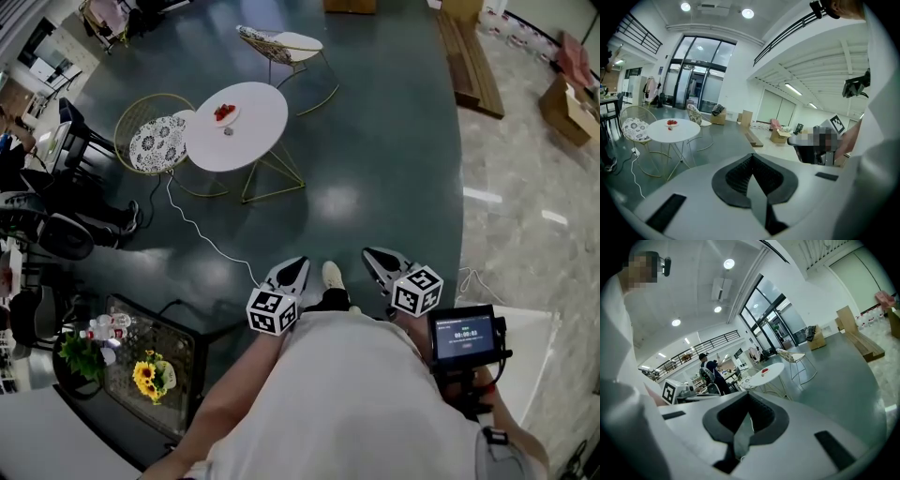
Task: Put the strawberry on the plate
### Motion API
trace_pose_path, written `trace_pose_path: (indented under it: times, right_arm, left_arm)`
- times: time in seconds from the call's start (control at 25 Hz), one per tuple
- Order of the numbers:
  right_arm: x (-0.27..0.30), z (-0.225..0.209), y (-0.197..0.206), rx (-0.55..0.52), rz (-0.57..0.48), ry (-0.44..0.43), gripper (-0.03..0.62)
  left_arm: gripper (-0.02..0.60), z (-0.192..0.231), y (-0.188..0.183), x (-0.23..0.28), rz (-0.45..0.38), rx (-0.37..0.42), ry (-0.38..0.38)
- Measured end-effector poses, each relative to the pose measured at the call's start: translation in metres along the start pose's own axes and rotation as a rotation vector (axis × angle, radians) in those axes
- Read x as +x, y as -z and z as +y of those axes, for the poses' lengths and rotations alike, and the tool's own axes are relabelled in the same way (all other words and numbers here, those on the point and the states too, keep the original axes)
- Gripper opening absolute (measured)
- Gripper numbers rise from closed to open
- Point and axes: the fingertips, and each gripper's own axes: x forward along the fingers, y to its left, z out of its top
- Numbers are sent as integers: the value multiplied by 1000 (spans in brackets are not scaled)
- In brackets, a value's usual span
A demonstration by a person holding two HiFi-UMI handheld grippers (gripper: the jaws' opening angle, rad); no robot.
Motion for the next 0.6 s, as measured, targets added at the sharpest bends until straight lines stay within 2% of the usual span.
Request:
trace_pose_path:
  times: [0.24, 0.4, 0.6]
  right_arm:
    - [33, -31, -27, -11, 4, 9, 6]
    - [86, -72, -46, -18, 27, -6, 6]
    - [109, -62, -77, -59, 31, -22, 6]
  left_arm:
    - [6, 39, -27, 34, -12, 5, -5]
    - [6, 88, -39, 77, -11, -12, -25]
    - [7, 108, -62, 71, -27, -13, -40]
